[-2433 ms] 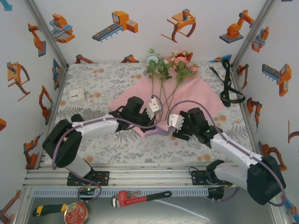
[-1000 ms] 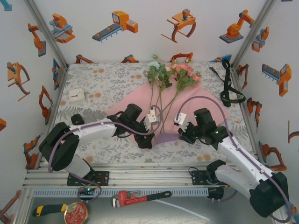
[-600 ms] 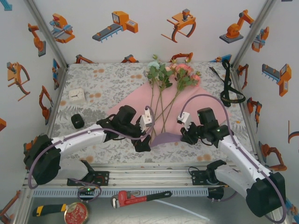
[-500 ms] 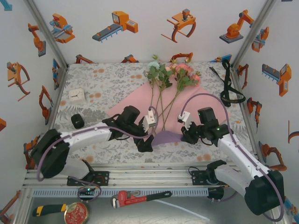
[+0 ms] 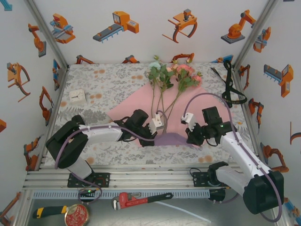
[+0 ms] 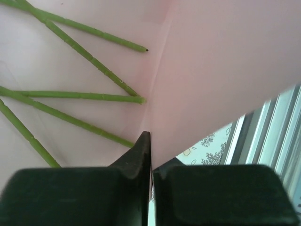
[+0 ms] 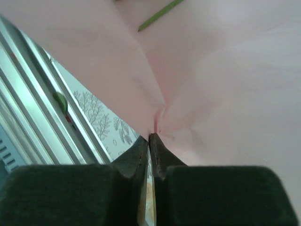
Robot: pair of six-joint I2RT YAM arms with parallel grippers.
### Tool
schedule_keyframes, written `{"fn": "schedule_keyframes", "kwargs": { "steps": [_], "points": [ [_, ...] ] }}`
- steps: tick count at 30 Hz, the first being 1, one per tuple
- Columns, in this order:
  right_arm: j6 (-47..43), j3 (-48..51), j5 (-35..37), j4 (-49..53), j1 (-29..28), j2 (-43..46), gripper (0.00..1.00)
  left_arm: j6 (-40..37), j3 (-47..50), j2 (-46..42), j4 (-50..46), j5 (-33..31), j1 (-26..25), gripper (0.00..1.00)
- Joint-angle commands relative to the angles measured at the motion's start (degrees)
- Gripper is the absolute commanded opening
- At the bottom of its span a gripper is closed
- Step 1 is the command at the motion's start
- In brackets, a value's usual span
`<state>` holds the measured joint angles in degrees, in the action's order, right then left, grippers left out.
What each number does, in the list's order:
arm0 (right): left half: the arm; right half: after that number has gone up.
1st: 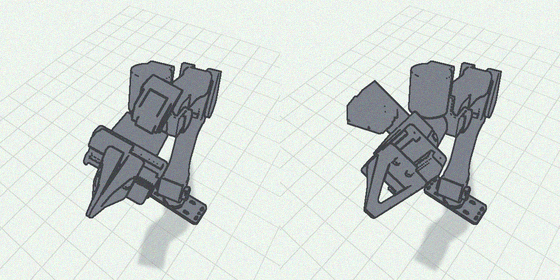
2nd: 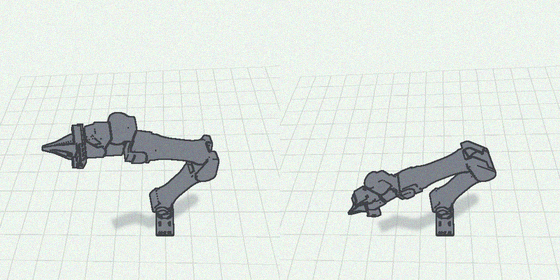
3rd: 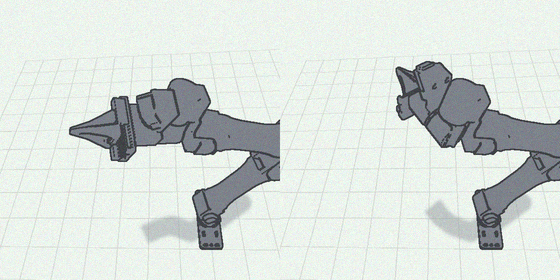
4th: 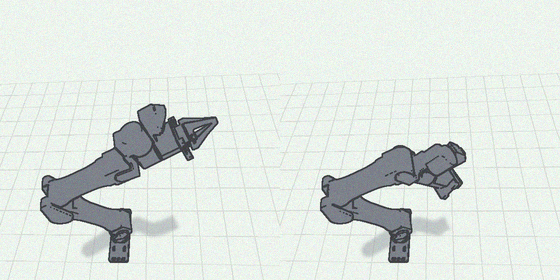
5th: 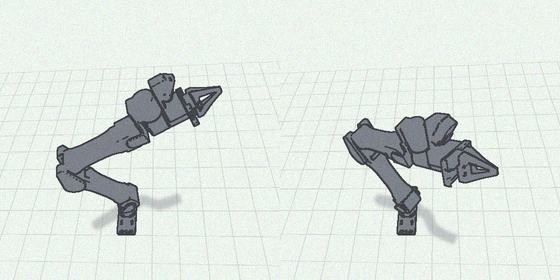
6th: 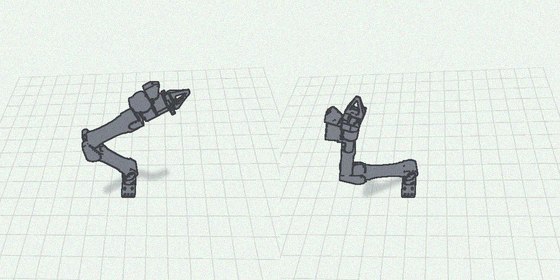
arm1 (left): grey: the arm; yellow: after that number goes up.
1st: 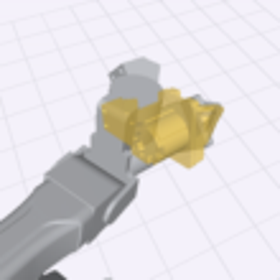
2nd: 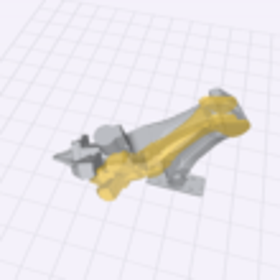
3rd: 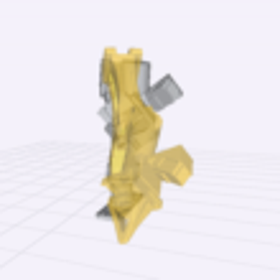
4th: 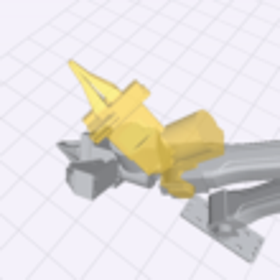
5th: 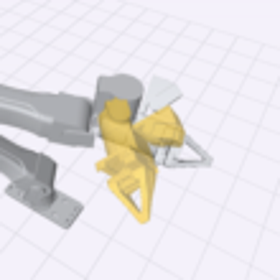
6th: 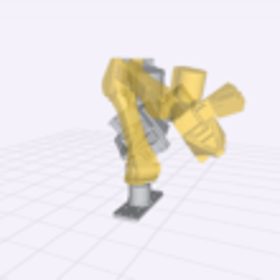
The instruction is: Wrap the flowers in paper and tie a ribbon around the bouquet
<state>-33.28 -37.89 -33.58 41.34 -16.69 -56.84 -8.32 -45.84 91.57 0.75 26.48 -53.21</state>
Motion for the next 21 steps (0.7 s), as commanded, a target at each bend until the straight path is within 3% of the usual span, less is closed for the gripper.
{"fn": "schedule_keyframes", "kwargs": {
  "steps": [1,8,13,16,17,18,21],
  "points": [
    [-5.67,-1.08,1.71,7.05,0.34,-0.12,0.01,-2.83,-2.54,-2.03,-4.55,0.00,0.32,0.00],
    [-11.00,-3.86,13.93,10.66,0.78,-0.57,0.00,-8.26,-2.58,-4.94,-14.28,-1.88,1.08,0.00],
    [-12.43,-5.25,12.87,14.21,0.78,-2.91,0.00,-10.06,-3.70,-5.99,-17.67,-1.11,1.44,0.00],
    [-10.32,-5.03,6.37,12.54,0.54,-2.97,0.53,-9.08,-4.10,-6.26,-16.12,0.59,2.20,0.00],
    [-9.92,-4.44,4.18,11.04,0.36,-2.76,0.93,-8.35,-4.39,-5.88,-15.64,1.53,2.60,0.00],
    [-9.72,-3.67,3.08,9.57,0.03,-2.54,0.99,-8.11,-4.83,-5.44,-15.69,2.50,2.99,0.00],
    [-13.23,-1.00,1.60,7.76,-0.31,-1.30,0.99,-7.97,-5.05,-4.41,-15.31,3.80,4.04,0.00]
  ]
}}
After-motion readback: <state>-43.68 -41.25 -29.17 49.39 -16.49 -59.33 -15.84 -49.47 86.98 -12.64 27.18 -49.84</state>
